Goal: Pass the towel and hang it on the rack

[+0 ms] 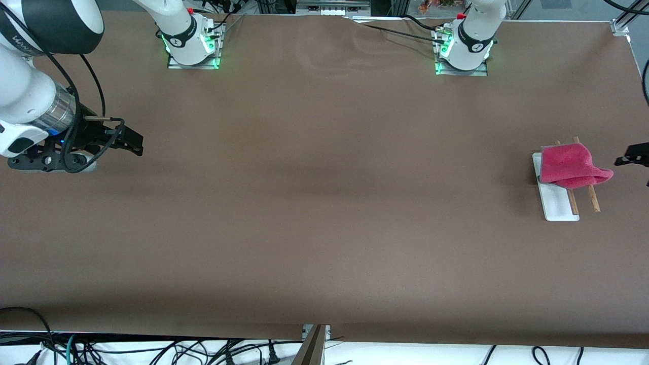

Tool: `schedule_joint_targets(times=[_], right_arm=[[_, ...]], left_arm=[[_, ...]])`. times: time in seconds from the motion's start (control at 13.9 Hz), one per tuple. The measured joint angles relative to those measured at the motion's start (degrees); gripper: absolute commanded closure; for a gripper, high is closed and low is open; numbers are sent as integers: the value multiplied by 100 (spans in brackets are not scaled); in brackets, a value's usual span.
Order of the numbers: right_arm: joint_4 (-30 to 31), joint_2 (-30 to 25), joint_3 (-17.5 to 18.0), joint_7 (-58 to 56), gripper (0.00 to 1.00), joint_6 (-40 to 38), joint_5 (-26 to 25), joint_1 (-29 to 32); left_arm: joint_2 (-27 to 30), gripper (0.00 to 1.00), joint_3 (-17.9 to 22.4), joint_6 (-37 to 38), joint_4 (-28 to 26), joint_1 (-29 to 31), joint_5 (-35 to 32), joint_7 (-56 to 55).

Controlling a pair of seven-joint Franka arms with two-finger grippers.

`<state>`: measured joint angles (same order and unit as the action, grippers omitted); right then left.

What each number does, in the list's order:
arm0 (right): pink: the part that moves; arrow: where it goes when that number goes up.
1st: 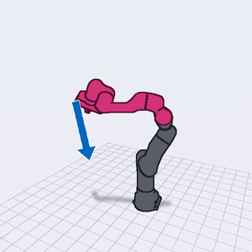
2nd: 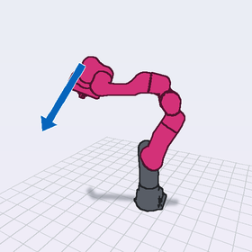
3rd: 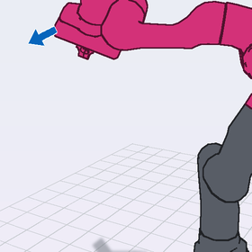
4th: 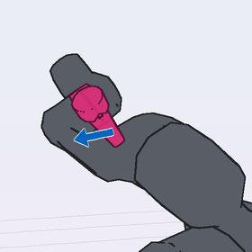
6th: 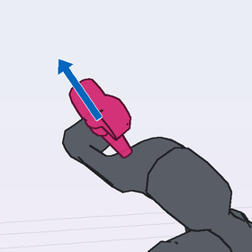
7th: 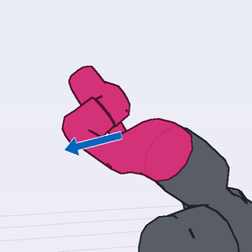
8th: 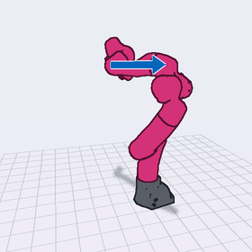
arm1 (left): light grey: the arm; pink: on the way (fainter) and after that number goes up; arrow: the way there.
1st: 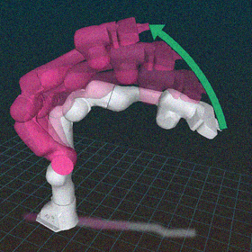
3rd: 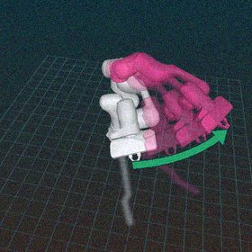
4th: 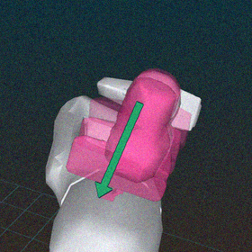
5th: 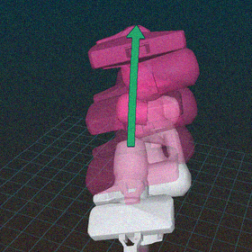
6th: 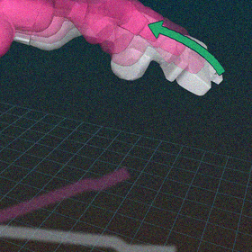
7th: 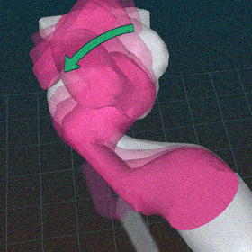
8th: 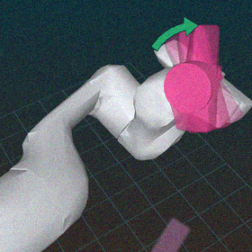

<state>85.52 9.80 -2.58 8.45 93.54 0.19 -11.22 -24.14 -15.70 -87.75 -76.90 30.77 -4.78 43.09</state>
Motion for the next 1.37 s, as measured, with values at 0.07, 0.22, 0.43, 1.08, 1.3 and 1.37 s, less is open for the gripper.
schedule_joint_targets(times=[0.07, 0.22, 0.43, 1.08, 1.3, 1.37], right_arm=[[0, 0, 0, 1, 0, 0, 0, 0], [0, 0, 0, 2, 0, 0, 0, 0], [0, 0, 1, 2, 0, 0, 0, 0], [-1, 0, 1, 3, 0, 0, 0, 0], [0, 0, 1, 3, 0, 0, 0, 0], [0, 0, 1, 3, 0, 0, 0, 0]], left_arm=[[71, 0, -4, 177, -5, -234, 0, -484], [174, 0, -31, 435, -19, -672, -1, -1428], [505, 0, -57, 506, -194, -1357, 0, -2697], [2055, 0, 1545, -184, -1370, -3149, 348, -3311], [2692, 0, 1732, -785, -2417, -3423, 316, -3748], [2821, 0, 1650, -788, -2585, -3394, 209, -3955]])
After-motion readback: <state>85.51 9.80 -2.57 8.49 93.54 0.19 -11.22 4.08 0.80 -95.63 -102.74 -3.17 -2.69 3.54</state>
